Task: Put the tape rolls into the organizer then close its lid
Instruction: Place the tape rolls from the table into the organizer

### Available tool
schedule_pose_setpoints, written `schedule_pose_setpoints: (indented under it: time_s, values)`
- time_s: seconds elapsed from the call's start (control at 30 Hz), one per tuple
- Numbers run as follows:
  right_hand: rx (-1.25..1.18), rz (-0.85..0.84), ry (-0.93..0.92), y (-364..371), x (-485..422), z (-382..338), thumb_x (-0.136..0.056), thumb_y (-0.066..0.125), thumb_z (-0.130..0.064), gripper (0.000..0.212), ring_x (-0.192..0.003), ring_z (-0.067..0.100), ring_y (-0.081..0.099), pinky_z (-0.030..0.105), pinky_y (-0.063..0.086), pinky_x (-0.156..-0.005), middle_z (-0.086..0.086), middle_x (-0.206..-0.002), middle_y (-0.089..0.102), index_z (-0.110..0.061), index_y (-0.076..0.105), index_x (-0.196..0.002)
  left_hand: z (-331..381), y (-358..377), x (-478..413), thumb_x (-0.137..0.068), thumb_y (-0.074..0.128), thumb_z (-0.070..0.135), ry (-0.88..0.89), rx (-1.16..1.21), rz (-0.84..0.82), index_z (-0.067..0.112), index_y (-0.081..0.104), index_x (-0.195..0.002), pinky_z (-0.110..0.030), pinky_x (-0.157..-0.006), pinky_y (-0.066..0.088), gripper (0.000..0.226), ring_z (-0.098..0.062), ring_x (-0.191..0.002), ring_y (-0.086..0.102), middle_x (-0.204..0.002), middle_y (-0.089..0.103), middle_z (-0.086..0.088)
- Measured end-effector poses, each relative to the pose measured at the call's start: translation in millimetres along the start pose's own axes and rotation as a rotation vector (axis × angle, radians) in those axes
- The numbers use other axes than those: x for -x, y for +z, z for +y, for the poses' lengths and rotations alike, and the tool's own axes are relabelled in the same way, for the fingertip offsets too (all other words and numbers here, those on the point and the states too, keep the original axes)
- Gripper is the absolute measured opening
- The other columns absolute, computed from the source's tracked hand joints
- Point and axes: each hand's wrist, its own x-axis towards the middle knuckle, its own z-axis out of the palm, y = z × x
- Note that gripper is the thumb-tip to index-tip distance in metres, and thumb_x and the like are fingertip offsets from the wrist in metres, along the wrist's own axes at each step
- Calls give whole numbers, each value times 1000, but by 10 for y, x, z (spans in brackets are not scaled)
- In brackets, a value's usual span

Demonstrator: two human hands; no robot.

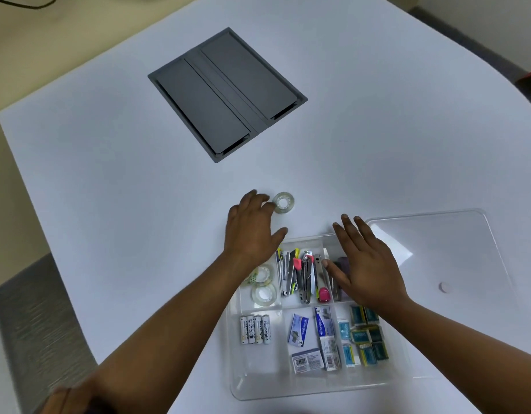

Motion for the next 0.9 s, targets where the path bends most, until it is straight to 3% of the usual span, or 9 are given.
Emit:
schedule_pose_setpoints:
  time_s: [0.13,0.33,0.47,0.53,0.7,0.9]
  values:
    - [-2,-12,14,17,-3,10,-92,28,-68,75,-150,17,6,47,34,-112,-4,-162,12,-28,15,-153,12,123,-355,-85,63,38,50,-9,-80,23,50,-133,-38,-111,20,52,-20,-145,17,-150,38,0]
    - [-12,-10,22,26,-2,24,-92,30,-68,74,-150,16,6,45,32,-111,-5,-162,12,-29,15,-153,-70,274,-628,-83,67,22,94,-97,-196,21,64,-111,-37,-109,25,28,-19,-146,19,-153,37,1]
    - [1,-15,24,32,-7,19,-92,30,-68,74,-150,15,5,43,30,-111,-5,-162,12,-28,16,-153,-92,311,-639,-80,66,20,127,-78,-84,17,63,-107,-34,-98,33,28,-23,-128,46,-126,60,-4]
    - [0,-17,24,32,-1,15,-92,30,-68,75,-150,16,5,43,29,-112,-5,-162,12,-28,16,-153,-87,318,-644,-78,67,19,138,-79,-43,17,64,-106,-34,-93,35,28,-24,-120,52,-118,62,-4]
    - [-6,-8,26,19,8,4,-92,30,-67,74,-150,16,6,43,28,-112,-5,-162,12,-28,16,-153,-147,392,-663,-78,71,23,139,-85,-100,17,65,-115,-36,-103,32,38,-23,-131,42,-139,51,-3]
    - [3,-10,24,11,5,7,-92,30,-67,73,-150,16,7,43,33,-111,-5,-162,14,-27,19,-153,-167,335,-614,-80,68,26,127,-67,-38,20,71,-104,-35,-96,36,25,-24,-119,51,-127,60,-1]
